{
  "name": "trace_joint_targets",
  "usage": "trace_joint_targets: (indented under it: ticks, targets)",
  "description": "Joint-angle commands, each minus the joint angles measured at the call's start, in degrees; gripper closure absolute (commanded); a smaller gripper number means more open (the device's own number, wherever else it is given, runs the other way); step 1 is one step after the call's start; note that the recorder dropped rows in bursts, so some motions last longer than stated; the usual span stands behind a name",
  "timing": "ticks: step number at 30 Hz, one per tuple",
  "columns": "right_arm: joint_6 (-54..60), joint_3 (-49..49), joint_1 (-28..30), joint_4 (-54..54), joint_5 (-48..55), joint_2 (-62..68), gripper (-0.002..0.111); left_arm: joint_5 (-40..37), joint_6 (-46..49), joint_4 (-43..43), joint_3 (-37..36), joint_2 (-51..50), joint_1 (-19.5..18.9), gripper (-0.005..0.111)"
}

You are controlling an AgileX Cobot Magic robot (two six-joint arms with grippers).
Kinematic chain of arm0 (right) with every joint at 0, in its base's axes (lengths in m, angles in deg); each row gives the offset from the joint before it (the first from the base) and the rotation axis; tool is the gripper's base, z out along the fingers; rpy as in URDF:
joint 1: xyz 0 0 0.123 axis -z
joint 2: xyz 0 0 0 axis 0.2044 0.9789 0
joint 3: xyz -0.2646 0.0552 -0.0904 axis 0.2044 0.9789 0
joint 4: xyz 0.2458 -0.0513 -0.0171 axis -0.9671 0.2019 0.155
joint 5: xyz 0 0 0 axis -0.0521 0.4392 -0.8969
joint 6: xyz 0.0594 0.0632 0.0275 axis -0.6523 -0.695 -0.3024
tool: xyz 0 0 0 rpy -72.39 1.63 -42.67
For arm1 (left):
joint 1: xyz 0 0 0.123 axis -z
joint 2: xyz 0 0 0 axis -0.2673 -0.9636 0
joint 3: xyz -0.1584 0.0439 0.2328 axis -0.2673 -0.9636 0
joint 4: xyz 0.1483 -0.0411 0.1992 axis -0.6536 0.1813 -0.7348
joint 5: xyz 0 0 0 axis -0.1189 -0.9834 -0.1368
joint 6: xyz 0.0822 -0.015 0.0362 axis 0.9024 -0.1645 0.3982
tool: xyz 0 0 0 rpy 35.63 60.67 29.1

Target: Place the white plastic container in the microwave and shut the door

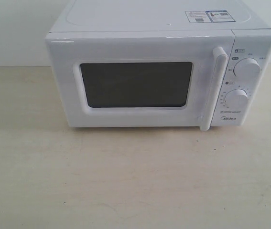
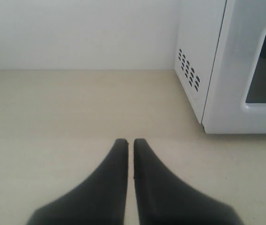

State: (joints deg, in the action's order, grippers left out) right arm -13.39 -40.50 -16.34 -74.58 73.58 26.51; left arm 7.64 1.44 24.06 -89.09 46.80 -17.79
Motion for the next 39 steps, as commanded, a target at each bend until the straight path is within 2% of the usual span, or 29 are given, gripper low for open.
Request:
trace_joint_targets:
  ticks: [1,6,10,28,34,39]
  targets:
    - [-6.9,0.3,0.0,8.5,1.4,-0.2,0.108,0.0,-0.5,0.4,-0.2,0.2,0.2,0.102]
    - [-8.6,0.3,0.0,10.1,3.2,-0.2,0.108,0.0,-0.5,0.4,-0.2,0.2,0.2,0.102]
    - [-8.6,0.3,0.0,10.1,8.5,-0.2,0.108,0.0,-0.3,0.4,-0.2,0.2,0.2,0.102]
    - [-9.0,0.3,0.0,9.0,11.3,-0.2,0.108,0.0,-0.3,0.4,-0.2,0.2,0.2,0.102]
    - [-9.0,0.3,-3.9,9.0,11.3,-0.2,0.108,0.0,-0.3,0.4,-0.2,0.2,0.2,0.102]
    - [-9.1,0.3,-3.9,9.0,11.3,-0.2,0.108,0.0,-0.3,0.4,-0.2,0.2,0.2,0.102]
